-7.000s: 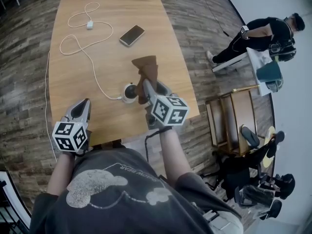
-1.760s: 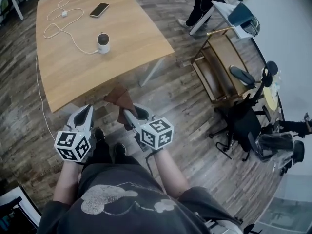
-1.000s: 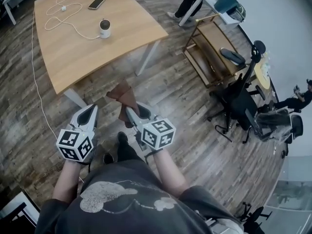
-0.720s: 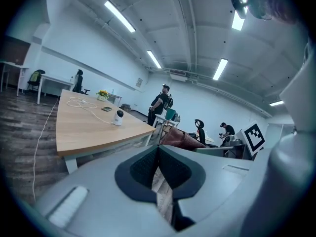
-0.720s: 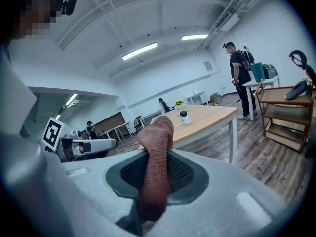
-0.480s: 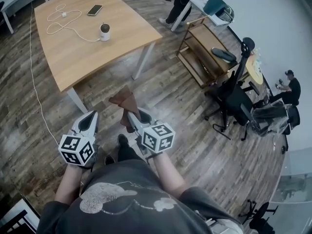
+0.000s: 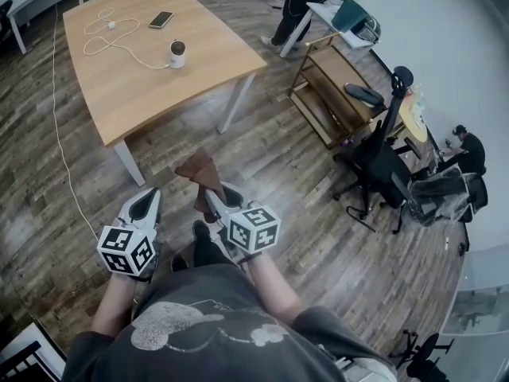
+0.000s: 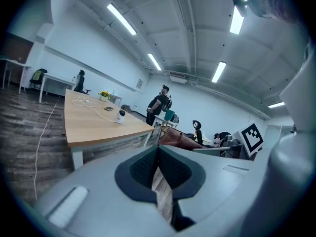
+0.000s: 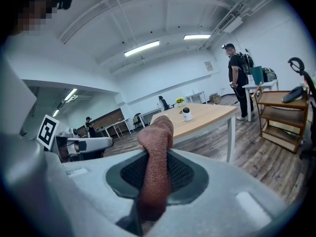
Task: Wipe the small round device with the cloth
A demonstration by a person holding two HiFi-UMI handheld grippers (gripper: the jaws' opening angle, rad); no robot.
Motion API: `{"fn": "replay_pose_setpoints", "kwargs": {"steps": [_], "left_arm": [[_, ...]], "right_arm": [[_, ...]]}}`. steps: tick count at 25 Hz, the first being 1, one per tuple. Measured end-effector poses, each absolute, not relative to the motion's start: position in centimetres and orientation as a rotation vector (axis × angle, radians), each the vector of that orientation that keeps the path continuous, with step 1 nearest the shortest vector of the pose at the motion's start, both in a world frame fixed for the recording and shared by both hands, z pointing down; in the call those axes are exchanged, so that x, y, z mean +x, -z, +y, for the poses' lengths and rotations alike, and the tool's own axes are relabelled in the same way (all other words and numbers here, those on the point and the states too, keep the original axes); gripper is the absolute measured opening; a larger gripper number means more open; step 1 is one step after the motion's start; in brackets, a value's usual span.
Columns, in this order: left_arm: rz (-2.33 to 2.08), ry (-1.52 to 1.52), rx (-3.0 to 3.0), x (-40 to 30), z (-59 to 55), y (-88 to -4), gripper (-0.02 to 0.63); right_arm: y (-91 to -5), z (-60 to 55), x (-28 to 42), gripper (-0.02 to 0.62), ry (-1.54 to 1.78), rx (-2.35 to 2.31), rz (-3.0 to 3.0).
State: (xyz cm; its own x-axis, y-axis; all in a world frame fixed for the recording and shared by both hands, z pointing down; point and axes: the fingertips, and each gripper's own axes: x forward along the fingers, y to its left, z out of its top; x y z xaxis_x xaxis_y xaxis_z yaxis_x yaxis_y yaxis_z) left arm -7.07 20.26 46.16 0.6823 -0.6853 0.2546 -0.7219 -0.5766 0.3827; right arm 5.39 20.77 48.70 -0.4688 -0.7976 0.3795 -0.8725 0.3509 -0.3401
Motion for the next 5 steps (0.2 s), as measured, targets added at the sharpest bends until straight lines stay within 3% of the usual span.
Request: {"fn": "replay_pose_setpoints", "kwargs": {"steps": [5], "left_arm": [[-1.083,-0.115,2.435,-7.43,20.68,-46.5,0.018]], "right_arm": [[-49.51,21.33,5.38,0.073,-0.784,1.544,-2.429]]}}
